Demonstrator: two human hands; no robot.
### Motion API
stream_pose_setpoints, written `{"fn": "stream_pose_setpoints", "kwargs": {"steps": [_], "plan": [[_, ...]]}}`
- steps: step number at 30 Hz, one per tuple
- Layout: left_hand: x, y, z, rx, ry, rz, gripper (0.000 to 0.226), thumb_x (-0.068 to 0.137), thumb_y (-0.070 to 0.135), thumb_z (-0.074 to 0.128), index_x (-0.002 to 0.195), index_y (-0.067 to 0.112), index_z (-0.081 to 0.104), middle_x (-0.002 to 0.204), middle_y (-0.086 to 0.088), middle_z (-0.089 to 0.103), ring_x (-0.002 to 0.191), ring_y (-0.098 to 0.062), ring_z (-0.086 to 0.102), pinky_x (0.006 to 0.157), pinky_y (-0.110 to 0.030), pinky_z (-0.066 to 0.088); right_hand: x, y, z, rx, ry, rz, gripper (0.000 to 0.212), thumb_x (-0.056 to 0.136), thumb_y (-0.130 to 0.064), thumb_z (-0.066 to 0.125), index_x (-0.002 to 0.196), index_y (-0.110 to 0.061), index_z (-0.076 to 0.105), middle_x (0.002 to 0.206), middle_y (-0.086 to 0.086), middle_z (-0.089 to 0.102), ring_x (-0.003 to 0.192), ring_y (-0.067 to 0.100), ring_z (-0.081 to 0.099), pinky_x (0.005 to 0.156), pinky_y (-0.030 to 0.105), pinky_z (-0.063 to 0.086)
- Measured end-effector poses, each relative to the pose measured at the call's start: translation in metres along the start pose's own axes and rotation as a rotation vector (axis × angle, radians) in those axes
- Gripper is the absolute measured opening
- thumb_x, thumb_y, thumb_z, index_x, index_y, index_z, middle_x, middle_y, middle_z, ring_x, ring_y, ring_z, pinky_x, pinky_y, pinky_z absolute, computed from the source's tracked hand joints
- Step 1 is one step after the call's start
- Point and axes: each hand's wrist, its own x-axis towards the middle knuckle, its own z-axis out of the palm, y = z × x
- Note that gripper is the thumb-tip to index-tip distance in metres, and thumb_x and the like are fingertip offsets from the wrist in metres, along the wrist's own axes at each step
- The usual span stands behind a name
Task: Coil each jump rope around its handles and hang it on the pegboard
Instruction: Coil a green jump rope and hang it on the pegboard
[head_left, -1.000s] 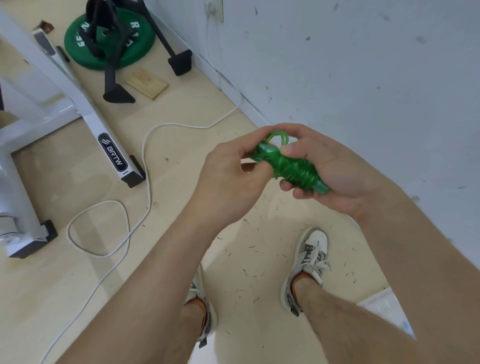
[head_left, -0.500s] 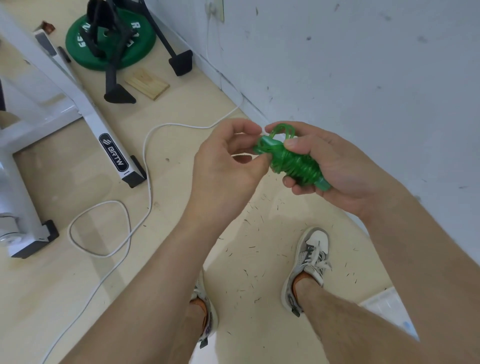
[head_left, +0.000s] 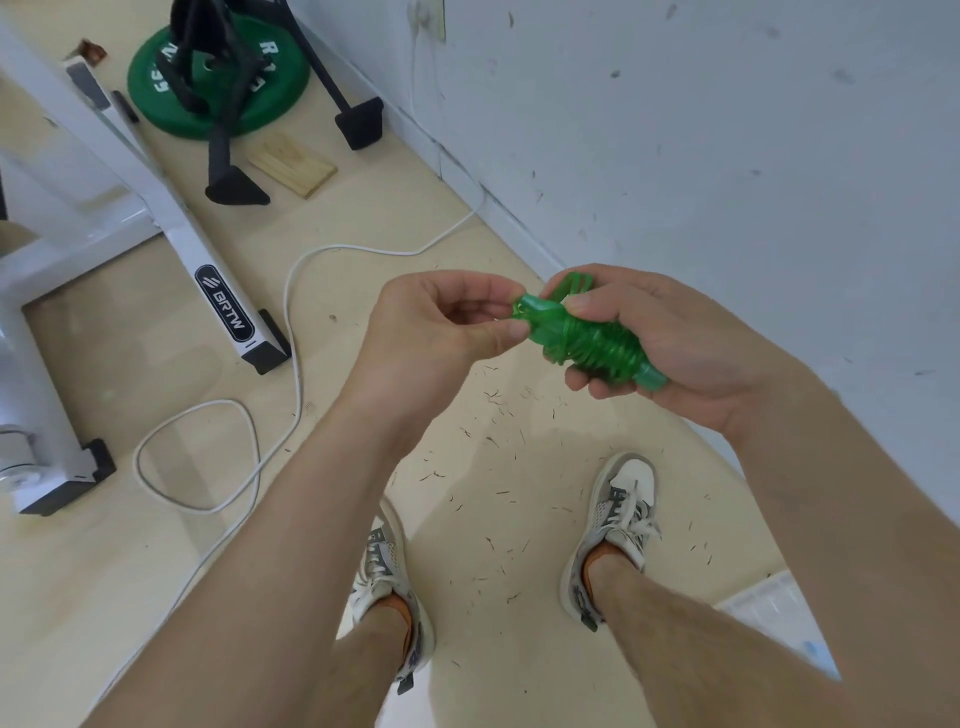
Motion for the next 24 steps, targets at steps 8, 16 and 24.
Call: {"fn": "stream_pose_setpoints", "kwargs": {"steps": [8, 16, 24], "plan": [[-0.001, 0.005, -0.01, 0.062, -0.034, -0.009, 0.018, 0.072, 0.0, 0.077, 0.078, 0.016, 0.075, 0.075, -0.003, 0.074, 0.072, -0.011, 0.069, 0.078, -0.025, 0.055, 0.0, 0.003, -0.001, 0.085, -0.069, 0.123, 0.019, 0.094, -0.024, 0.052, 0.099, -0.02, 0.07, 0.088, 0.012, 0.071, 0.064, 0.021, 0.066, 0.05, 0.023, 0.05], [-0.005, 0.006, -0.013, 0.341, -0.071, 0.152, 0.017, 0.083, 0.009, 0.07, 0.075, 0.024, 0.071, 0.069, 0.004, 0.069, 0.065, -0.004, 0.06, 0.068, -0.018, 0.051, 0.001, 0.007, -0.003, 0.194, -0.191, 0.199, 0.027, 0.08, -0.031, 0.062, 0.103, -0.019, 0.068, 0.088, 0.014, 0.069, 0.064, 0.022, 0.064, 0.046, 0.023, 0.048], [-0.005, 0.003, -0.003, -0.116, -0.043, 0.087, 0.021, 0.08, 0.003, 0.071, 0.097, 0.015, 0.071, 0.09, -0.003, 0.073, 0.081, -0.016, 0.065, 0.078, -0.026, 0.055, 0.006, 0.003, 0.014, 0.351, -0.048, 0.03, 0.023, 0.075, -0.033, 0.06, 0.094, -0.023, 0.069, 0.088, 0.007, 0.067, 0.07, 0.017, 0.063, 0.054, 0.024, 0.049]]}}
